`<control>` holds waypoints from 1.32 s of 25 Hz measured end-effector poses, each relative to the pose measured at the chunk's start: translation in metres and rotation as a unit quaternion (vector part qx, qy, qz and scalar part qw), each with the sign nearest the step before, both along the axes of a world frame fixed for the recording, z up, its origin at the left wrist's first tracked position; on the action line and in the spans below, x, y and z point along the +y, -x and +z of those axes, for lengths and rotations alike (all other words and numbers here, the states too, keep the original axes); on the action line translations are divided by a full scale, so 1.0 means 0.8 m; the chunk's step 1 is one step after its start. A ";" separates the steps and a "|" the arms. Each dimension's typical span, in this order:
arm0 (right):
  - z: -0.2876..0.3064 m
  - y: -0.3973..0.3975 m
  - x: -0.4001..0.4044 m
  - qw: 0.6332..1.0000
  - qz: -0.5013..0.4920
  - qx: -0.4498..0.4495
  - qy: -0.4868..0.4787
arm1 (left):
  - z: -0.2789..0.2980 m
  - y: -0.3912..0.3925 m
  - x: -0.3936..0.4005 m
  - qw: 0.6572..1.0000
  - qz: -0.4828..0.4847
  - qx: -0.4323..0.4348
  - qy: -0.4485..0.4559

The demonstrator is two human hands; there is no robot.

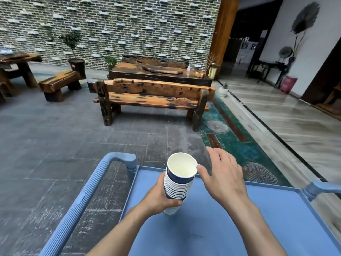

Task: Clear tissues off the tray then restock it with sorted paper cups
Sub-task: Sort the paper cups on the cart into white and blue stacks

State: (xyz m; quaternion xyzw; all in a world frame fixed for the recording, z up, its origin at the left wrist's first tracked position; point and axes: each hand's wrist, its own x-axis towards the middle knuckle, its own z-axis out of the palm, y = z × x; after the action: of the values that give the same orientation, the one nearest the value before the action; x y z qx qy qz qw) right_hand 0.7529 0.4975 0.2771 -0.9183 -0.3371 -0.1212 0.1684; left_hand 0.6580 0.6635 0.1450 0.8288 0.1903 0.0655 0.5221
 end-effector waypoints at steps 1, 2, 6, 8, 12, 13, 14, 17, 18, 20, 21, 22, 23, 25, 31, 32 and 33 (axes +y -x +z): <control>0.001 -0.001 0.003 1.000 0.001 0.003 0.004 | -0.001 -0.003 -0.001 1.000 0.005 -0.004 0.001; 0.001 -0.001 0.005 1.000 0.001 0.005 0.006 | 0.000 -0.004 -0.001 1.000 0.012 -0.006 -0.001; 0.000 -0.003 0.008 0.999 0.005 0.029 -0.018 | 0.008 0.005 0.002 1.000 0.011 0.001 -0.021; -0.001 -0.003 0.009 0.996 0.012 0.082 -0.038 | 0.013 0.018 0.005 0.999 0.007 0.004 -0.034; -0.009 0.007 0.015 0.977 0.048 0.201 -0.045 | 0.024 0.053 0.004 0.999 0.001 0.006 -0.053; -0.012 0.011 0.016 0.974 0.056 0.214 -0.050 | 0.026 0.062 0.002 0.998 0.001 0.000 -0.057; -0.014 0.014 0.017 0.970 0.058 0.226 -0.066 | 0.026 0.070 0.000 0.998 0.002 -0.009 -0.058; -0.021 0.022 0.013 0.954 0.046 0.268 -0.125 | 0.023 0.095 -0.008 0.998 0.008 -0.034 -0.045; -0.023 0.025 0.011 0.949 0.047 0.280 -0.136 | 0.021 0.101 -0.011 0.999 0.007 -0.039 -0.037; -0.022 0.024 0.006 0.937 0.060 0.302 -0.165 | 0.018 0.112 -0.016 0.999 0.005 -0.044 -0.028; -0.016 0.020 0.000 0.928 0.068 0.307 -0.197 | 0.017 0.116 -0.019 0.999 0.006 -0.045 -0.026; -0.006 0.013 -0.011 0.918 0.072 0.307 -0.241 | 0.016 0.120 -0.021 0.999 0.008 -0.047 -0.021; 0.005 0.002 -0.025 0.904 0.067 0.303 -0.294 | 0.015 0.123 -0.022 0.999 0.010 -0.049 -0.014; 0.025 -0.028 -0.064 0.871 0.020 0.285 -0.399 | 0.014 0.127 -0.024 0.999 0.012 -0.051 0.001; -0.050 -0.069 -0.154 0.908 -0.231 0.195 -0.290 | 0.009 0.133 -0.033 0.998 0.024 -0.057 0.031; -0.074 -0.066 -0.160 0.916 -0.250 0.191 -0.250 | 0.008 0.133 -0.036 0.997 0.023 -0.058 0.038; -0.096 -0.062 -0.165 0.919 -0.267 0.190 -0.221 | 0.007 0.133 -0.039 0.997 0.021 -0.058 0.046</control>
State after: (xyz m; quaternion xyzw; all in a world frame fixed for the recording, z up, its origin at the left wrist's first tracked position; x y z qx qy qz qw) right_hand 0.8027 0.3654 0.2006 -0.9192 -0.0059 -0.0560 0.3897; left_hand 0.5513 0.6325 0.1503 0.7943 0.1801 0.1157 0.5686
